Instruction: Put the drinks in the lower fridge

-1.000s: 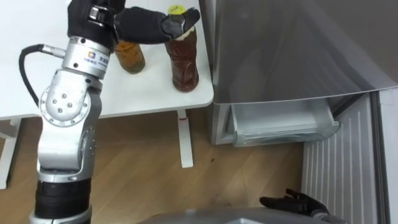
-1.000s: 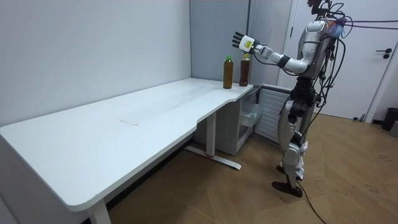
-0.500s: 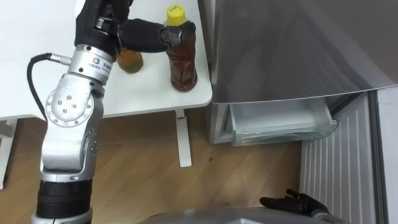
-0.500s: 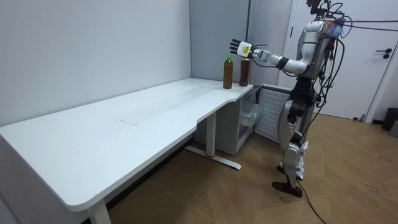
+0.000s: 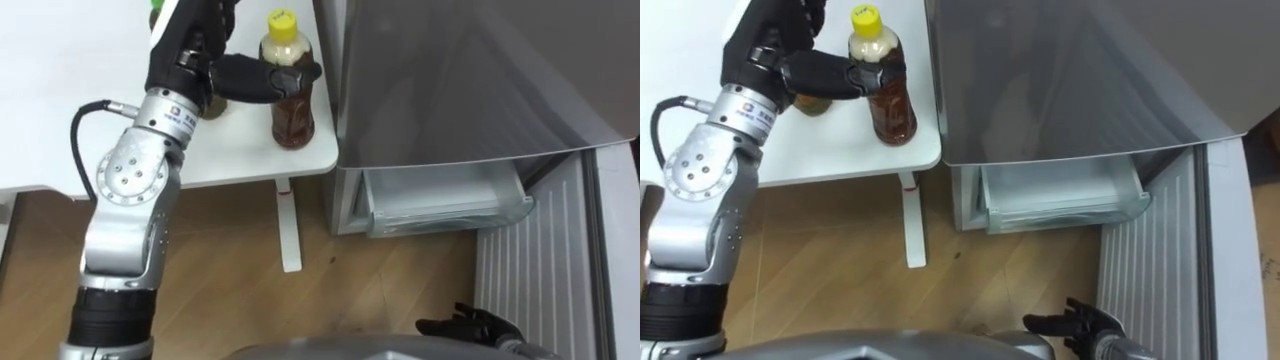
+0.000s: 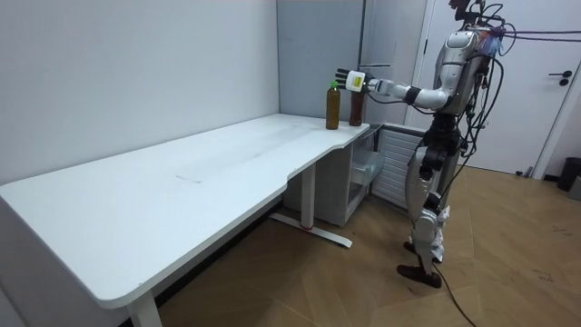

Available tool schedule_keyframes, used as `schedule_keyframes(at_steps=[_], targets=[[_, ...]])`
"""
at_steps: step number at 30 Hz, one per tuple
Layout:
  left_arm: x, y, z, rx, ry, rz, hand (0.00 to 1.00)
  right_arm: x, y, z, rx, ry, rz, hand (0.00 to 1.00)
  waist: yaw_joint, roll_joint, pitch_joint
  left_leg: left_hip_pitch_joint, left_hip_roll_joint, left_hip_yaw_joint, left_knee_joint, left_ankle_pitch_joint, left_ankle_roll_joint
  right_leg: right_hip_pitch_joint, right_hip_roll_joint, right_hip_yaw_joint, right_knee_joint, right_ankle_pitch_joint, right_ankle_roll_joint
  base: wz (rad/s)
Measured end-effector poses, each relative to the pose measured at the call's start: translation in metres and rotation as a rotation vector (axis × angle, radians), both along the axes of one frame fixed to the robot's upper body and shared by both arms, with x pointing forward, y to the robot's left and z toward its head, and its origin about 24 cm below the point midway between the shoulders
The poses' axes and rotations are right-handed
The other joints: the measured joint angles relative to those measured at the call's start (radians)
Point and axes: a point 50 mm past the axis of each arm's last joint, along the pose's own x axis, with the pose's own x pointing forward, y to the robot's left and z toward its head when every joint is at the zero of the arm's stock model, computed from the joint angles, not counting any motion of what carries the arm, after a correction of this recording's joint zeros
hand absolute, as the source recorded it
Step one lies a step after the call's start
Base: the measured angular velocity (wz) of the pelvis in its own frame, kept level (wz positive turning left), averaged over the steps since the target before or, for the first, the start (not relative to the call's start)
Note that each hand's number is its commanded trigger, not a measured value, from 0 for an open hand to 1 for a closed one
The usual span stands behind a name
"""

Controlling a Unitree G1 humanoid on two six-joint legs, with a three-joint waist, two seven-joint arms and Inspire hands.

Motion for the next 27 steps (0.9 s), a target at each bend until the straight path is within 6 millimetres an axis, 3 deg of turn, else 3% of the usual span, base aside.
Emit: schedule_keyframes(at_steps=[6, 19, 27], targets=[[0.002, -0.004, -0.027, -0.007, 0.116, -0.004, 0.00, 0.000, -0.002, 0.000, -0.011, 0.004, -0.002, 0.00, -0.008, 0.008, 0.0024, -0.007, 0.001, -0.002, -0.001, 0.000, 0.000, -0.004, 0.001, 0.000, 0.002, 0.000, 0.000, 0.00], [0.002, -0.008, -0.047, -0.112, 0.218, -0.011, 0.00, 0.000, -0.003, 0.000, -0.034, 0.004, -0.012, 0.00, -0.022, 0.008, 0.0033, -0.014, 0.000, 0.005, 0.005, 0.000, 0.000, -0.009, -0.001, 0.000, -0.002, 0.000, 0.000, 0.00], [0.001, -0.008, -0.057, -0.133, 0.273, -0.012, 0.00, 0.002, -0.001, 0.000, -0.037, 0.006, -0.014, 0.00, -0.035, 0.000, 0.0089, -0.014, 0.001, 0.016, 0.001, 0.000, 0.000, -0.012, 0.001, 0.013, 0.001, 0.000, 0.000, -0.04]])
